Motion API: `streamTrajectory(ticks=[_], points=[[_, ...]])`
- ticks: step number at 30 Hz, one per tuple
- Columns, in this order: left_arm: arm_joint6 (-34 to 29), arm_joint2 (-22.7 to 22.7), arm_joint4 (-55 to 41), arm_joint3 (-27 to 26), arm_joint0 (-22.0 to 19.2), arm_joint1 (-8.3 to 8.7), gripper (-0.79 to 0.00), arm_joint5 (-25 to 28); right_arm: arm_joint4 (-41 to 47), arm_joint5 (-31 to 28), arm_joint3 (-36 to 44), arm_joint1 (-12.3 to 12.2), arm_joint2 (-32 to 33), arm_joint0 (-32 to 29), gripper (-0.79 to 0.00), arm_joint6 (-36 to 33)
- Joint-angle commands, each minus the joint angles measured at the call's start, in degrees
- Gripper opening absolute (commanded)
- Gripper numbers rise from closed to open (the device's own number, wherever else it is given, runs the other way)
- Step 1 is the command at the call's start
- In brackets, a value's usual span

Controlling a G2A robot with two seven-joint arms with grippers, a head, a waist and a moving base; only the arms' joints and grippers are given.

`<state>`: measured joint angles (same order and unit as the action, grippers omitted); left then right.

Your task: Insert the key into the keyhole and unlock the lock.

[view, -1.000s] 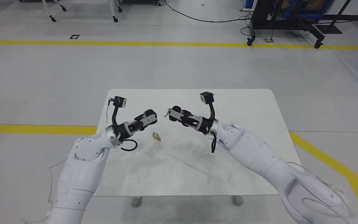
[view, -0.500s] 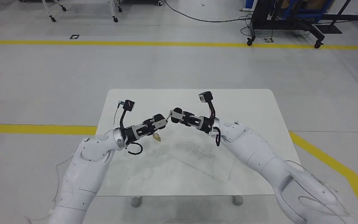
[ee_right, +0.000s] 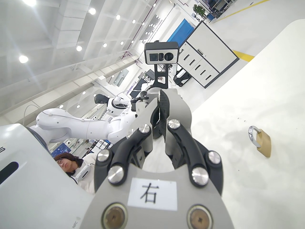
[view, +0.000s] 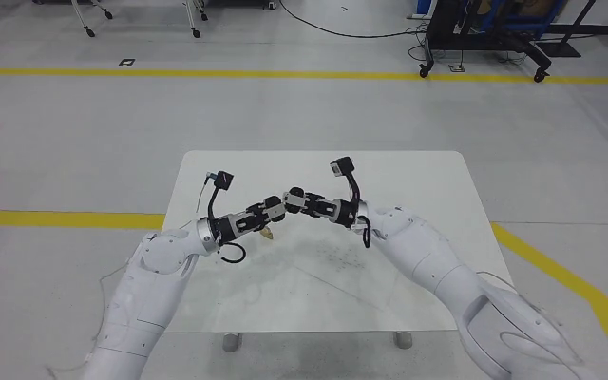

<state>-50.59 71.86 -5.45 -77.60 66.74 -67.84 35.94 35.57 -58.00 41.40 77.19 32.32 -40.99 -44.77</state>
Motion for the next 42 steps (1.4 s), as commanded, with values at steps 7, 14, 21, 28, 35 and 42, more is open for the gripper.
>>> streamTrajectory(ticks=[7,14,21,28,35,42], points=[[2.02,0.02,-0.34,-0.28,0.32,0.24,-0.526,-0.32,-0.41,0.0,-1.44,0.96,1.16,-0.04,-0.785,-1.51],[2.34,-0.27,0.19,-0.59,0.41,0.5,-0.785,-0.6,-1.06,0.0,-2.05,1.5,1.62,-0.06,-0.785,-1.51],[3.28,-0.54,0.9,-0.89,0.61,0.71,-0.785,-0.88,-1.45,0.0,-2.44,1.74,2.35,-0.07,-0.785,-1.51],[3.49,-0.54,0.21,-0.99,0.7,0.95,-0.785,-1.64,-1.17,0.0,-2.22,1.77,3.21,-0.35,0.0,-1.51],[2.36,-0.65,0.0,-1.05,0.51,1.02,-0.785,-2.06,-1.17,0.0,-2.22,1.77,3.21,-0.35,0.0,-1.51],[-1.31,-1.67,3.86,-2.77,0.84,1.41,-0.785,-2.11,-2.29,0.75,-2.92,1.62,3.38,-0.24,0.0,-0.92]])
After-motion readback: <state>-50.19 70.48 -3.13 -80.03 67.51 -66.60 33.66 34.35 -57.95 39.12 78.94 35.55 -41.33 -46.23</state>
